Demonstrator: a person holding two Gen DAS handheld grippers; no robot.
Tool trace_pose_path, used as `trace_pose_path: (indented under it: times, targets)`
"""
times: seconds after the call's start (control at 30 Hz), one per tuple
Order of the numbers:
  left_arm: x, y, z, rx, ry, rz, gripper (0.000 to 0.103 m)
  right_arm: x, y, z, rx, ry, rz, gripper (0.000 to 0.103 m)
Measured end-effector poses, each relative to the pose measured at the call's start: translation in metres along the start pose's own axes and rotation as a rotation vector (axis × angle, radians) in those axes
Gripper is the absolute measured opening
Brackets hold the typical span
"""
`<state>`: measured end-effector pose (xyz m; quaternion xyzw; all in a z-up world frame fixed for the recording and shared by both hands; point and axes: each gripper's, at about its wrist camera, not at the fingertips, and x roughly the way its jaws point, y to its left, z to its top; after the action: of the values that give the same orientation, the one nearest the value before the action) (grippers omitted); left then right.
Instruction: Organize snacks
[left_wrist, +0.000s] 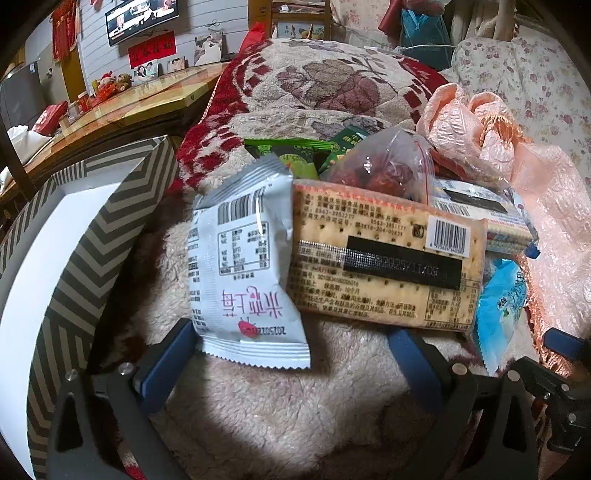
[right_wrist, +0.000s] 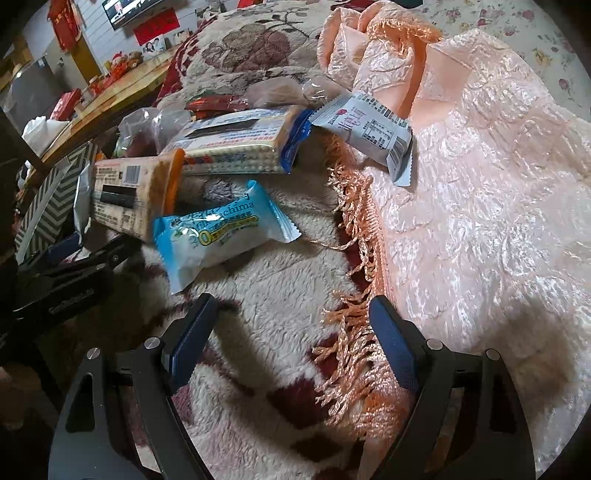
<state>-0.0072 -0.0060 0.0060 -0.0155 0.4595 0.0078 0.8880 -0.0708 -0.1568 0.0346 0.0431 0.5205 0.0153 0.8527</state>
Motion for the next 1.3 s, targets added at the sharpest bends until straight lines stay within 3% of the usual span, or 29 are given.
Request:
trace_pose_path:
  times: [0.17,0.33,0.67,1.3]
  targets:
    - [-0.009,0.011,0.007,0.045,0.1,-0.085,0.103,-0.002,-0.003,0.005,0.035,0.006,0.021,0.085]
    - [-0.039,0.039,-0.001,-0.046,0.083,-0.153,0.102,-0.004,-0.006,0.008,0.078,0.004,0.055,0.085]
    - [-0.039,0.061,0.017,-0.174,0.079,-0.172,0.102,-0.012,-0.002,0.012,0.068,-0.018,0.068,0.085]
    - [-0.019,0.051,0.037,-0.116,0.096,-0.142,0.101,-0.018,-0.001,0.016,0.047,-0.069,0.065,0.085]
